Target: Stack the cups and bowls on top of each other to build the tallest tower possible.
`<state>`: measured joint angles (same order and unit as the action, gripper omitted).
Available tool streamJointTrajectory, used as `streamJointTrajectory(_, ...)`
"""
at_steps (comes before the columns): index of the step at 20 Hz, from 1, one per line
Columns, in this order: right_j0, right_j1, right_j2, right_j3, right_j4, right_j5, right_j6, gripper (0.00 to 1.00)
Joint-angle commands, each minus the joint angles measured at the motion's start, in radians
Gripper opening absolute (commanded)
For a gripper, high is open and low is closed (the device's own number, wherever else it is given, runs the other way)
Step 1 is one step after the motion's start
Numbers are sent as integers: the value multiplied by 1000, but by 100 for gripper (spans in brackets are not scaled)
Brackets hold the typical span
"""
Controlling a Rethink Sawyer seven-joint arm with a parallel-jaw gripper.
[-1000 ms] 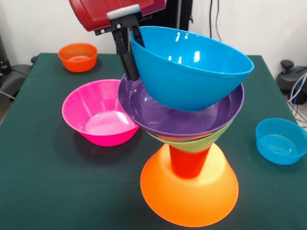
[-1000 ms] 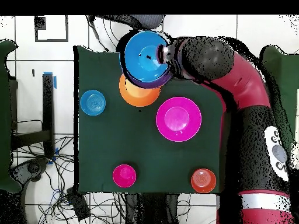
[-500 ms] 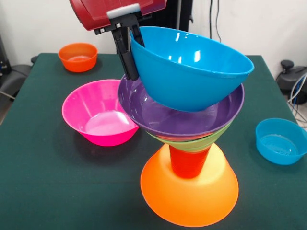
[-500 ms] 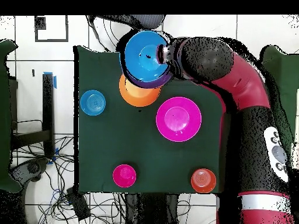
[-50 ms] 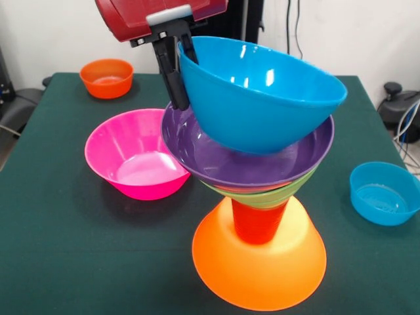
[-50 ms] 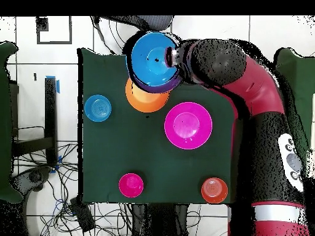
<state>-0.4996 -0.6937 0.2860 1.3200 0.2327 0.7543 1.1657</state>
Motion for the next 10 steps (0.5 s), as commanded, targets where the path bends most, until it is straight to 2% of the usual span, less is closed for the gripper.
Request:
streamJointTrajectory(1, -5, 20, 82, 86, 16, -5, 93, 100)
streamJointTrajectory(10, -13, 26, 99, 88, 18, 3, 83, 100)
